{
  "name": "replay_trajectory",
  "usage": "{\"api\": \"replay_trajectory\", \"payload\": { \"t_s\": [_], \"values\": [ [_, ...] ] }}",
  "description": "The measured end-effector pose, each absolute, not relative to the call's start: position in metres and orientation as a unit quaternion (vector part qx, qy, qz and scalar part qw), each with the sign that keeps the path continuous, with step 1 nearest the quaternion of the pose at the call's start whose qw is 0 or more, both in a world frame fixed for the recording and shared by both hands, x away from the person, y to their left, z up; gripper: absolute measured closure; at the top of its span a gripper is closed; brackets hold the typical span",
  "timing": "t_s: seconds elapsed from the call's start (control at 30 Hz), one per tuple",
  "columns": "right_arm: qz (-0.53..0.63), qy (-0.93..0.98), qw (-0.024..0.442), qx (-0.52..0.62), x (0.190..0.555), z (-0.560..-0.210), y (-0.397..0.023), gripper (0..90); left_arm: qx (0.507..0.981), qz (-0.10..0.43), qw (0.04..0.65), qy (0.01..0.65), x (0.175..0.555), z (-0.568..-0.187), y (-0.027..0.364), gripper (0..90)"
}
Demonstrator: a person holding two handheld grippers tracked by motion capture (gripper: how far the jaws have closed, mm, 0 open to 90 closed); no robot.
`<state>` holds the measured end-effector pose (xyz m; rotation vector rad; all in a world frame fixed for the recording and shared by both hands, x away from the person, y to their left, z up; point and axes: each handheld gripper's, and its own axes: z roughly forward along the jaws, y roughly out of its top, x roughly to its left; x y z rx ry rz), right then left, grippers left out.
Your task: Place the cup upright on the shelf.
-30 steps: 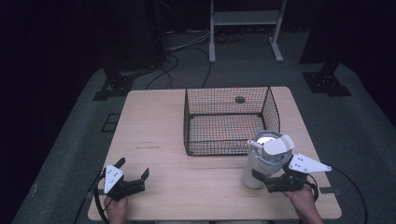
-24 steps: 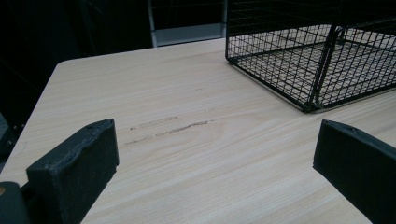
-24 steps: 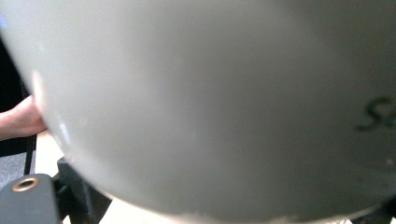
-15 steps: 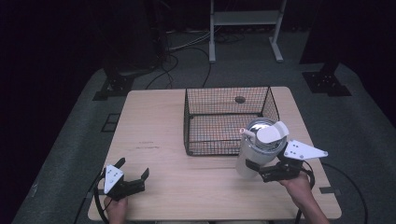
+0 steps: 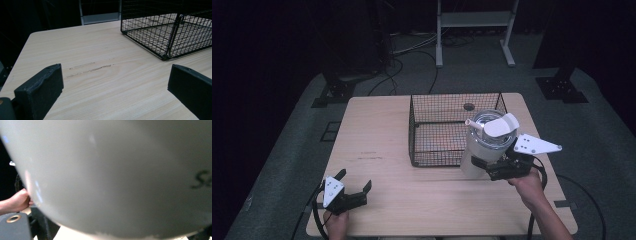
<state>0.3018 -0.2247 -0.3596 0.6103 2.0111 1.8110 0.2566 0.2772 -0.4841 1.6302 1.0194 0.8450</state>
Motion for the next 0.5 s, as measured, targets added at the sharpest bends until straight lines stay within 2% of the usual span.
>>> {"api": "replay_trajectory", "payload": {
  "t_s": [0.5],
  "values": [
    [0.649,0.707,0.178,0.218,0.343,-0.335,-0.209,8.1,0.673,0.348,0.5,0.42,0.257,-0.484,0.278,0.0]
  ]
}}
